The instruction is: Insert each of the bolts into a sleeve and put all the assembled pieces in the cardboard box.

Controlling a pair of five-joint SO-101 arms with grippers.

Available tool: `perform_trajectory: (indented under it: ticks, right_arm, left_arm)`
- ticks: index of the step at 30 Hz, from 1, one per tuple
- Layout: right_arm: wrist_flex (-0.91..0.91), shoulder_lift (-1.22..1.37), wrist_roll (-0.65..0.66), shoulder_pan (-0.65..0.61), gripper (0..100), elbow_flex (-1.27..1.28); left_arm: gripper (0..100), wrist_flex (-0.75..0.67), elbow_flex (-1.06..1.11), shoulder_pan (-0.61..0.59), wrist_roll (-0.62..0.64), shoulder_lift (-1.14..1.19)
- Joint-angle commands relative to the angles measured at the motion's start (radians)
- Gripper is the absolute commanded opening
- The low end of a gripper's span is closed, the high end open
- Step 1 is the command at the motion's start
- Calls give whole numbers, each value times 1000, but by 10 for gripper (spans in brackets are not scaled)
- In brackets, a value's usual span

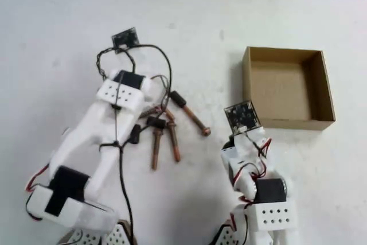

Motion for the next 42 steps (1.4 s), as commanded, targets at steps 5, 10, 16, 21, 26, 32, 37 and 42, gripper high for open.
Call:
perform_trajectory:
  ticks: [5,10,16,21,26,32,37,42]
  right_arm:
    - [-15,-12,8,7,17,-6]
    - [-15,-12,8,7,17,-6]
    - [-15,-12,8,8,17,-6]
    - [-13,-12,8,8,17,-6]
    - [-13,-12,8,8,17,-6]
    - [-13,-12,8,8,17,-6]
    - [-13,-12,8,5,17,-5]
    - [-18,-13,8,2,17,5]
  left_arm:
    - [128,-60,-54,15,78,77]
    - [128,-86,-46,15,78,85]
    - [129,-104,-43,15,78,88]
    - [128,-138,-44,12,78,124]
    - [128,-155,-80,7,78,251]
    - [128,-153,-147,5,78,328]
    - [127,-160,-158,-21,78,361]
    - [127,-155,-199,-47,78,369]
